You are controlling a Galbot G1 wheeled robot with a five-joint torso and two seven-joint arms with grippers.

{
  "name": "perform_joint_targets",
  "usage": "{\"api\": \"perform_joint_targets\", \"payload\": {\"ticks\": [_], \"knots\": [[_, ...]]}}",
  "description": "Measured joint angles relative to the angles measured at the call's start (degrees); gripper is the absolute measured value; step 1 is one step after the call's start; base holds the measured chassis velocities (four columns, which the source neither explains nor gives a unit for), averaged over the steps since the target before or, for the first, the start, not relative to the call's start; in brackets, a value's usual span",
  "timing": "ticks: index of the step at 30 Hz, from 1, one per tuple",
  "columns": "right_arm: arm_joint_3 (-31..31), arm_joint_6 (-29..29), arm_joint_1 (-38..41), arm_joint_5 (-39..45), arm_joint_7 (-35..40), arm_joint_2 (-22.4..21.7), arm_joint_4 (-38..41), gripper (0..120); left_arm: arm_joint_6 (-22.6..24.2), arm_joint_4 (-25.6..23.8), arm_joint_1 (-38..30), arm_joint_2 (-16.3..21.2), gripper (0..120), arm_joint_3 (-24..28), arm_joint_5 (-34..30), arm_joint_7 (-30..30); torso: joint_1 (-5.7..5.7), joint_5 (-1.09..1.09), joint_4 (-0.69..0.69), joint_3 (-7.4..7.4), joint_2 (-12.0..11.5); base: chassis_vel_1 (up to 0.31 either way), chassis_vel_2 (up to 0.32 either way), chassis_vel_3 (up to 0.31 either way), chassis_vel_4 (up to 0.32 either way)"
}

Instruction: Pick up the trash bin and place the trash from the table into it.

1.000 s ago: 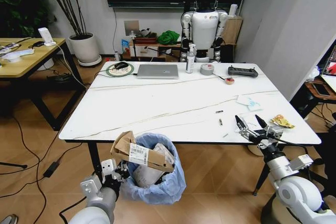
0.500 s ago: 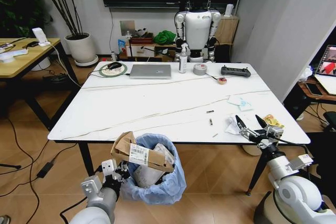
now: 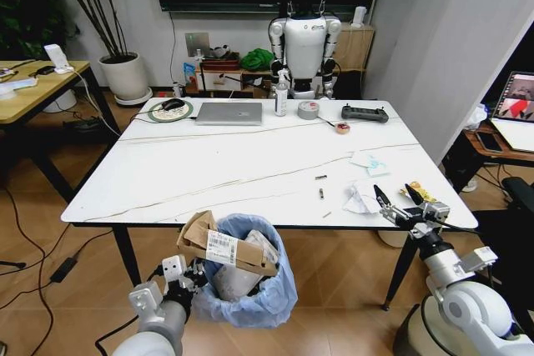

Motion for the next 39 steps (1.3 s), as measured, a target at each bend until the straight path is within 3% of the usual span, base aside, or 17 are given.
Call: {"api": "perform_joint_targets", "payload": {"ticks": [29, 39], "knots": [[-0.6, 0.4, 0.6, -0.1, -0.2, -0.5, 0.0, 100, 0.0, -0.5, 1.0, -0.1, 0, 0.2, 0.9, 0.0, 0.0, 0.01, 0.0, 0.0, 0.0, -0.074, -0.071, 0.068, 0.076], [-3.2, 0.7, 2.2, -1.3, 0.1, -2.7, 1.5, 100, 0.0, -1.1, 3.2, -0.2, 0, -0.6, 1.9, -0.4, 0.0, 0.0, 0.0, 0.0, 0.0, -0.02, -0.021, 0.024, 0.022]]}}
